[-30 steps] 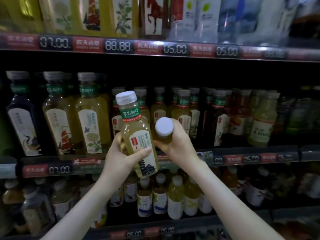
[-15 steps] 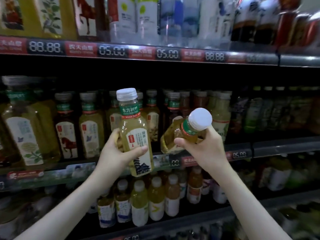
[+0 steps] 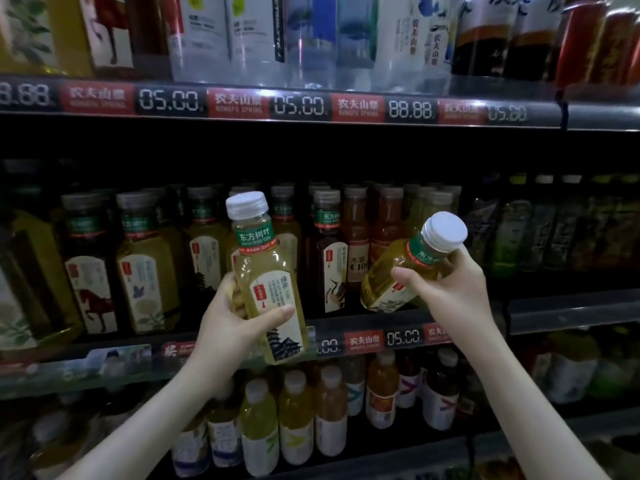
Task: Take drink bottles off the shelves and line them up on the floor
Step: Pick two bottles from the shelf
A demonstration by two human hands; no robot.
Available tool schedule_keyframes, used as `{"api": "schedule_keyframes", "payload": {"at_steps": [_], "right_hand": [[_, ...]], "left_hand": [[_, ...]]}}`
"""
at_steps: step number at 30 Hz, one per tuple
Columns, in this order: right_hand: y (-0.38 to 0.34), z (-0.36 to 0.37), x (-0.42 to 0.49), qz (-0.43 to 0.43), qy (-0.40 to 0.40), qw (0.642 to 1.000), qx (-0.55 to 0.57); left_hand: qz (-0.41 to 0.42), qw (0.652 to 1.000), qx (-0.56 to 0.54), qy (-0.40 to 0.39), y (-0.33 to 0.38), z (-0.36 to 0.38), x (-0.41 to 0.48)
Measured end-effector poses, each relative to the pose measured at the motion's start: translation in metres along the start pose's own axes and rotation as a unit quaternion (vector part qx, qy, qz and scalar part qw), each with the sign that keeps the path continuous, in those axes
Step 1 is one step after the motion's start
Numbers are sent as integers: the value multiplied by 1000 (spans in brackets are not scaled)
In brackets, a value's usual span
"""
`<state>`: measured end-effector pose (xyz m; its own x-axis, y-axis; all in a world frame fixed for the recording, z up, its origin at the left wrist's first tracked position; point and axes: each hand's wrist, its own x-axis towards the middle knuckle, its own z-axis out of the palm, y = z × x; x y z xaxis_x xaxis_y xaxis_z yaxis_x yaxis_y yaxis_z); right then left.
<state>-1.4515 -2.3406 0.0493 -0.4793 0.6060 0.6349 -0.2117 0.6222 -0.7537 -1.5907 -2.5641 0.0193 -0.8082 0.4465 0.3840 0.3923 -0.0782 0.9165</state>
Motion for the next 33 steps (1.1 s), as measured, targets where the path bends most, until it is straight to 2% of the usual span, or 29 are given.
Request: {"api": "schedule_keyframes", "payload": {"at_steps": [6, 11, 16, 20, 24, 33], "right_hand": [[-33, 27, 1, -45, -77, 996, 0], [-51, 50, 4, -34, -118, 992, 16], [-62, 78, 1, -18, -146, 989, 35], [-67, 100, 3, -4, -139, 989, 53], [-68, 109, 11, 3, -147, 989, 24], [-61, 98, 22, 44, -94, 994, -18]], "left_hand": [[-29, 998, 6, 54, -6, -40, -2], [-40, 995, -14, 89, -5, -67, -7], [-40, 995, -7, 89, -1, -92, -13], [-37, 995, -5, 88, -1, -106, -16], [-31, 996, -6, 81, -3, -116, -20], [-18, 998, -19, 53, -2, -135, -28]]}}
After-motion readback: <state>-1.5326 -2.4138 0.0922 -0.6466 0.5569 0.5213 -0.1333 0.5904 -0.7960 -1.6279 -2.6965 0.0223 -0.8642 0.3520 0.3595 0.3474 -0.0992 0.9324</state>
